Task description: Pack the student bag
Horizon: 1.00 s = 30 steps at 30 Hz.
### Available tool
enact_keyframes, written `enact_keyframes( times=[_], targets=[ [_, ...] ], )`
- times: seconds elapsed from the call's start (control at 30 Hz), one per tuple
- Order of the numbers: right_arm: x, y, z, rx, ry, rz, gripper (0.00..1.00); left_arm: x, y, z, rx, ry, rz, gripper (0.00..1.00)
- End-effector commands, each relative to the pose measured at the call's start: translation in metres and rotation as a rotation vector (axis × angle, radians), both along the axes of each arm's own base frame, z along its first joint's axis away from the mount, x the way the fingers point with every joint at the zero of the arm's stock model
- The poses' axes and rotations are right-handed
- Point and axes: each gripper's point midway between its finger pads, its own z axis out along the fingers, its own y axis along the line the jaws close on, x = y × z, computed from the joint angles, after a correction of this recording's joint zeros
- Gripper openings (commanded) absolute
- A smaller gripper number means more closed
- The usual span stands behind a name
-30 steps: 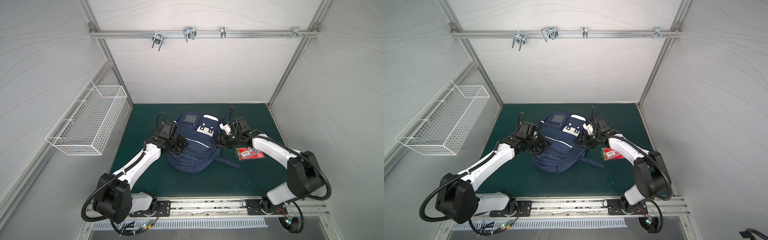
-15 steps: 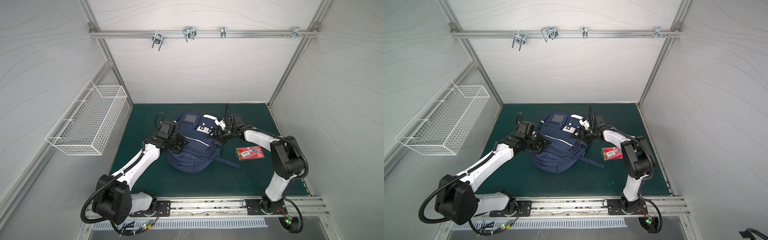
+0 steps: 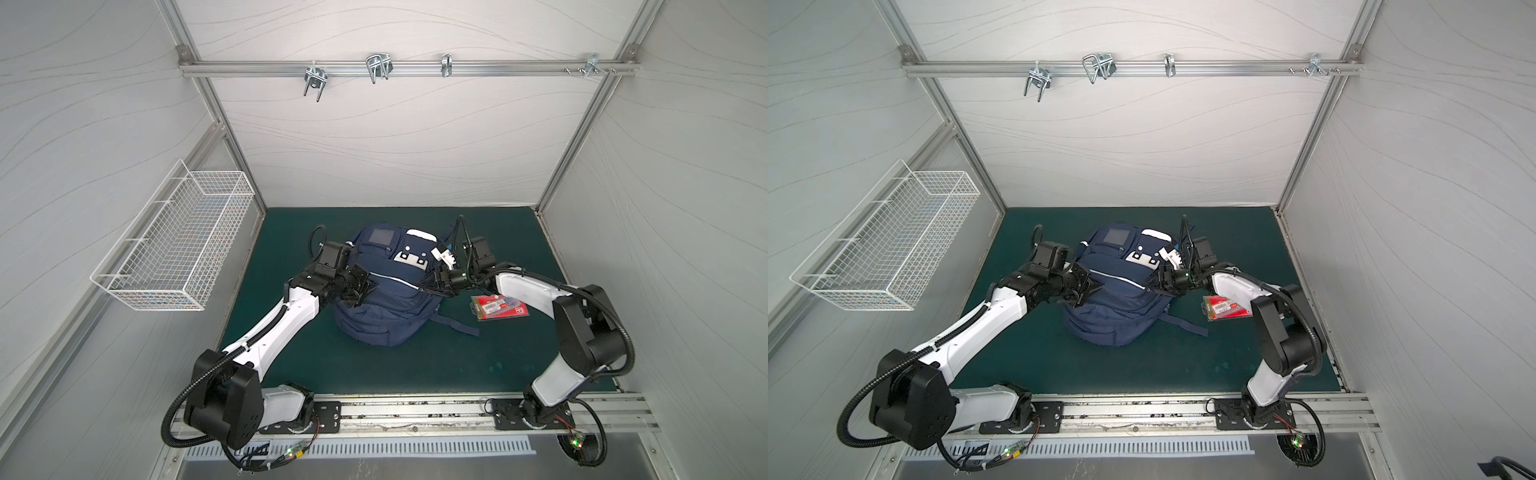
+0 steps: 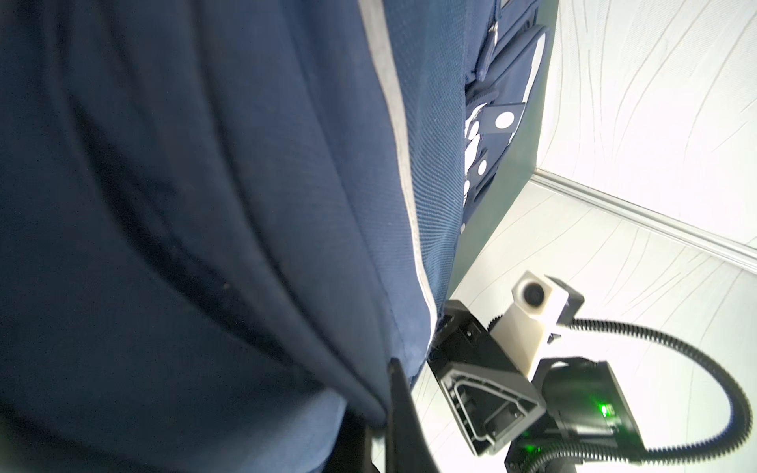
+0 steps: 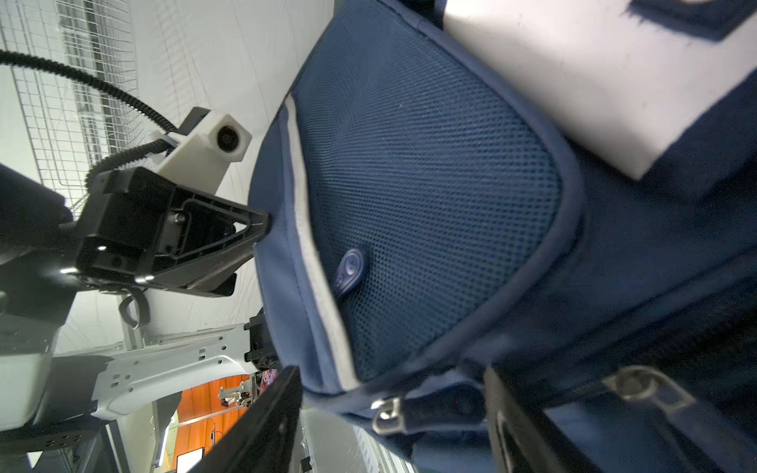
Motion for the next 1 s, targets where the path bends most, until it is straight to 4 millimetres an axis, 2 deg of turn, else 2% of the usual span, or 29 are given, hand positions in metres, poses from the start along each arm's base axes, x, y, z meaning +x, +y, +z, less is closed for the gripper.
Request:
enact_keyframes(
  times=[0.0, 0.23, 0.43, 0.7, 0.97],
  targets=[
    [-0.021, 0.006, 0.014, 0.037, -0.019, 0.070, 0.69, 0.020, -0.007, 0.033, -0.064, -0.136, 0.000, 0.00],
    [-0.020, 0.008, 0.004, -0.003, -0.033, 0.054, 0.61, 0.019, -0.006, 0.031, -0.059, -0.130, -0.001, 0.00],
    [-0.013, 0.000, -0.001, -0.095, -0.114, 0.025, 0.72, 0.017, -0.005, 0.034, -0.055, -0.132, -0.004, 0.00],
    [-0.011, 0.007, -0.030, -0.114, -0.074, 0.058, 0.72, 0.019, -0.006, 0.035, -0.059, -0.133, -0.003, 0.00],
    [-0.024, 0.011, -0.023, -0.107, -0.107, 0.085, 0.63, 0.021, -0.006, 0.030, -0.055, -0.126, 0.001, 0.00]
  ],
)
